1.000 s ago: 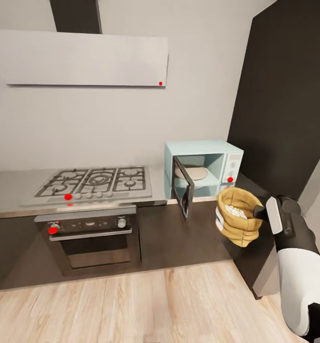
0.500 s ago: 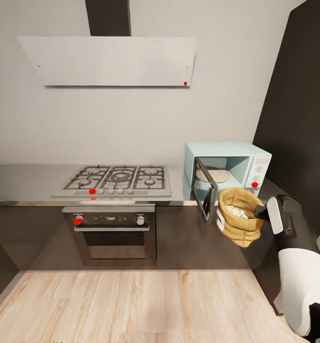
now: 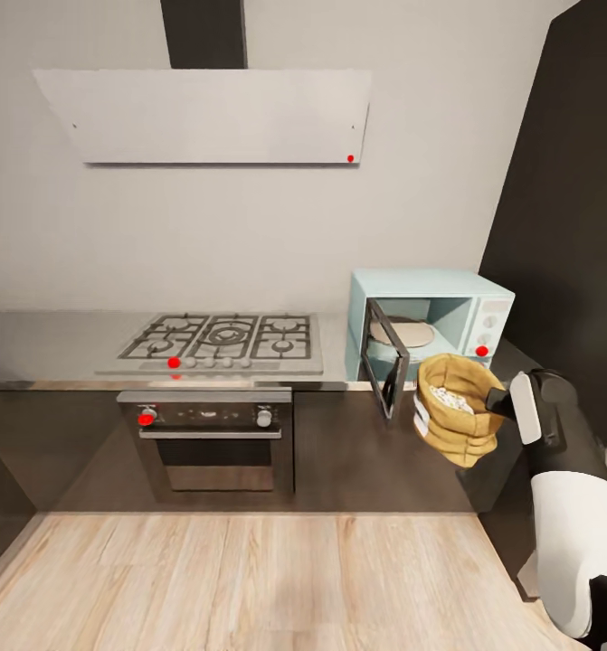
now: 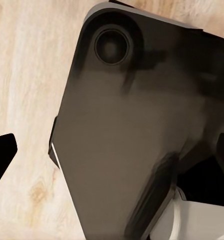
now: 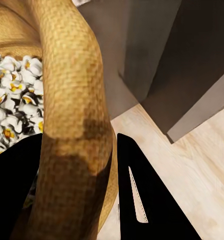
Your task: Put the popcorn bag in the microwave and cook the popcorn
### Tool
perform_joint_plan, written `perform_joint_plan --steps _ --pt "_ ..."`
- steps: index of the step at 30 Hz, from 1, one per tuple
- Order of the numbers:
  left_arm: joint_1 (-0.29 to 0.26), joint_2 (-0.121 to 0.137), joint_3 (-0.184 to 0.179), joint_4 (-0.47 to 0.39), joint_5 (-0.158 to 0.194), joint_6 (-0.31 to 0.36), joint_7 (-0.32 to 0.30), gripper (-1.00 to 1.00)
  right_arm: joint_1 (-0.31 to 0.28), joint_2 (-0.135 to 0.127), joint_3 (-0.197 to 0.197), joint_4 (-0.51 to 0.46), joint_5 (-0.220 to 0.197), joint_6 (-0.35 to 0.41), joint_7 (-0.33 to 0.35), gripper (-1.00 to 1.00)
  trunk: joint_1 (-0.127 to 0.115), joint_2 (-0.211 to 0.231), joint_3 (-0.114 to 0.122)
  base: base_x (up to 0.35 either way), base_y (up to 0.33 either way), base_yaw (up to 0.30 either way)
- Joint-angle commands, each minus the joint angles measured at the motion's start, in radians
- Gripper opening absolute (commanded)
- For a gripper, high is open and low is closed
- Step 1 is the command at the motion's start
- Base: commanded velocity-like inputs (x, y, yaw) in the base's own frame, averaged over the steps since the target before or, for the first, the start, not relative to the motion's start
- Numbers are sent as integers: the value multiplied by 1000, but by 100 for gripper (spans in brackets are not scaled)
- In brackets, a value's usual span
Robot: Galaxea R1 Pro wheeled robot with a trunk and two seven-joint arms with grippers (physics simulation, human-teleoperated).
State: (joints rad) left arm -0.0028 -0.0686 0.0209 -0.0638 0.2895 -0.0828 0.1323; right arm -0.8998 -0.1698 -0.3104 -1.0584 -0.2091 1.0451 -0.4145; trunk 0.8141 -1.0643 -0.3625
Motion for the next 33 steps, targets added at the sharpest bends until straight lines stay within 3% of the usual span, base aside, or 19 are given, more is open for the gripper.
perform_joint_plan --steps 1,8,21,26,30,33 --pt "0 0 2 0 5 -3 3 100 -1 0 2 -1 -10 2 -9 -100 0 -1 -1 0 -267 0" --pt "0 0 2 0 6 -3 3 100 -1 0 5 -1 -10 2 -9 -100 0 -1 -1 0 -278 13" --pt "0 0 1 1 3 -3 3 100 -1 5 9 -1 -9 2 -10 -100 0 -1 -1 0 -279 209" --pt "0 1 2 1 4 -3 3 100 -1 12 9 -2 -10 2 -10 -100 0 -1 -1 0 -65 6" --pt "0 1 2 2 6 -3 3 100 -1 20 63 -2 -10 2 -9 -100 0 -1 -1 0 -3 0" --pt "0 1 2 4 6 -3 3 100 -1 22 76 -5 -10 2 -7 -100 0 -1 -1 0 0 0"
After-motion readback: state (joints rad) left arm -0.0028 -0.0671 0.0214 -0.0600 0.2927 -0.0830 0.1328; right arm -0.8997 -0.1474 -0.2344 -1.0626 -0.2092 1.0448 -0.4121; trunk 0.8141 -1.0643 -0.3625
